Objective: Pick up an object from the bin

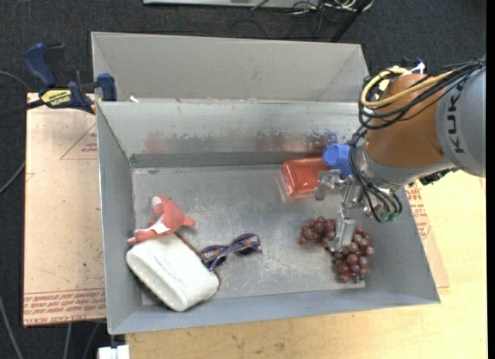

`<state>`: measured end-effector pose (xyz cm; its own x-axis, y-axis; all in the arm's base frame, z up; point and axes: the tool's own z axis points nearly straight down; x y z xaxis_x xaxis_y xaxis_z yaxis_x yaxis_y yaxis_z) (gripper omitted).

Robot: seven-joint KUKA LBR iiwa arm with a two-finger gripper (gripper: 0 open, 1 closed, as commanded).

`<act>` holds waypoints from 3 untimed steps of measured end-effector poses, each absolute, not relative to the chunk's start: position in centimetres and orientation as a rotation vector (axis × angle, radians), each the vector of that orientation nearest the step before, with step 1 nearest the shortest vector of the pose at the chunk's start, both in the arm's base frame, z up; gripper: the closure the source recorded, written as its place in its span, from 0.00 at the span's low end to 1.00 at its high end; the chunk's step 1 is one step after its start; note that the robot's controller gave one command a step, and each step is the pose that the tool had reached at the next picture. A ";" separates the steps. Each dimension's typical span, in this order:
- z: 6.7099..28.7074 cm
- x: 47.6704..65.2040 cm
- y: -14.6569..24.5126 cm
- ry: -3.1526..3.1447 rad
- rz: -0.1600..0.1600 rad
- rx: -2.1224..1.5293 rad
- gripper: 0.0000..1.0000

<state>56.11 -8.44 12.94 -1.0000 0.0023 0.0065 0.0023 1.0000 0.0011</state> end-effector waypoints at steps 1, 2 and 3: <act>13.4 56.3 -8.4 -3.142 0.000 -0.001 0.00; 12.0 56.3 -9.0 -3.146 0.001 0.117 0.00; 7.1 56.9 -12.2 -3.143 -0.007 -0.133 1.00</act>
Offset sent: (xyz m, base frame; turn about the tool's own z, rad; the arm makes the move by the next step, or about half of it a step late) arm -0.0075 -0.0264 -0.0594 -0.2569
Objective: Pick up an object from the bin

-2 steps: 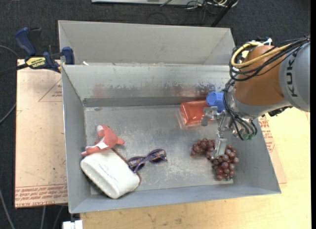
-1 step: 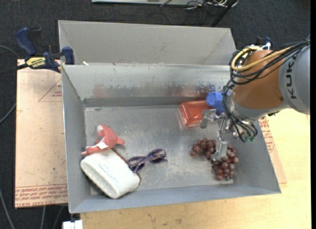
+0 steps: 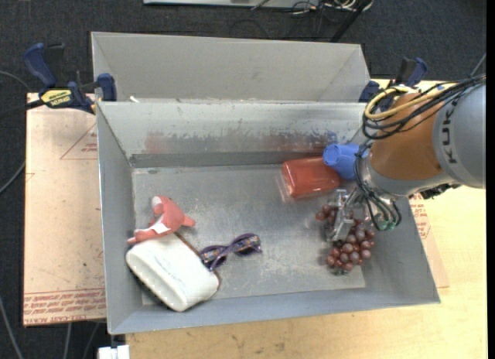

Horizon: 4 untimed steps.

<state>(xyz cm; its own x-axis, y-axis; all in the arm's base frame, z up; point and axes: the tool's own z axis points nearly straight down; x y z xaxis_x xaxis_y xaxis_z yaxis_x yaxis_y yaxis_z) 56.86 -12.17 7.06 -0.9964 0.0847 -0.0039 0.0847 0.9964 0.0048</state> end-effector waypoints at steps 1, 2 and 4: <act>7.1 56.9 -12.2 3.135 0.007 0.132 1.00; 17.2 57.4 -12.2 3.130 0.008 0.187 1.00; 20.9 59.5 -11.2 3.135 0.009 0.216 1.00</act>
Offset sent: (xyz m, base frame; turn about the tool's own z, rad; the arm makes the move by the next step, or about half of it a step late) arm 0.0049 -0.0013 0.1017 0.0364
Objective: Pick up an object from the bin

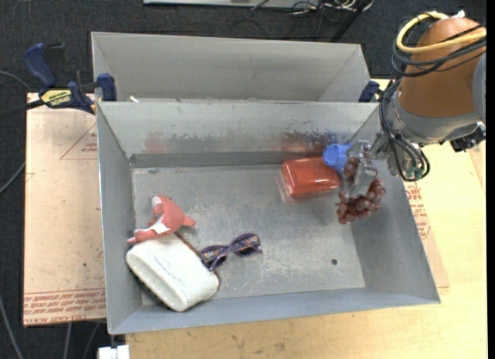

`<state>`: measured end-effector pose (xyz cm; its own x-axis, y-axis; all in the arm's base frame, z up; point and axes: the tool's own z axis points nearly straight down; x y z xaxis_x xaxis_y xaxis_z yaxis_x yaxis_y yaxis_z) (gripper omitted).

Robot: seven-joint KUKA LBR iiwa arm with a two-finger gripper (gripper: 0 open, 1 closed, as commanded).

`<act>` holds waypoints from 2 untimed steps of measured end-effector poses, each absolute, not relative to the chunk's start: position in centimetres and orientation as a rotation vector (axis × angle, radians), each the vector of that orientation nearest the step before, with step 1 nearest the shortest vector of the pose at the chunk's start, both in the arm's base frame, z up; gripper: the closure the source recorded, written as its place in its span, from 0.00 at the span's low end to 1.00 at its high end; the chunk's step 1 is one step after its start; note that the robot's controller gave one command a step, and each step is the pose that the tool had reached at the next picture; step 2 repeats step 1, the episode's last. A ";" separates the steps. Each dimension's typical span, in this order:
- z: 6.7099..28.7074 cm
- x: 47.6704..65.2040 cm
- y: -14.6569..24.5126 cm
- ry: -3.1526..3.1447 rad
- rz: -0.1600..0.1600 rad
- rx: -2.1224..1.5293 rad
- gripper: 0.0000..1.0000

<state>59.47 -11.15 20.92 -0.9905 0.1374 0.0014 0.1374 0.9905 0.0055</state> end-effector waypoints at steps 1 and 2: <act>21.7 55.0 -9.0 -3.147 -0.009 -0.109 1.00; 21.7 55.0 -9.0 -3.147 -0.009 -0.109 1.00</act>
Offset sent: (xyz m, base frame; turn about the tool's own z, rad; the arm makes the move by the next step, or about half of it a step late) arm 0.0000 0.0000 0.0000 0.0000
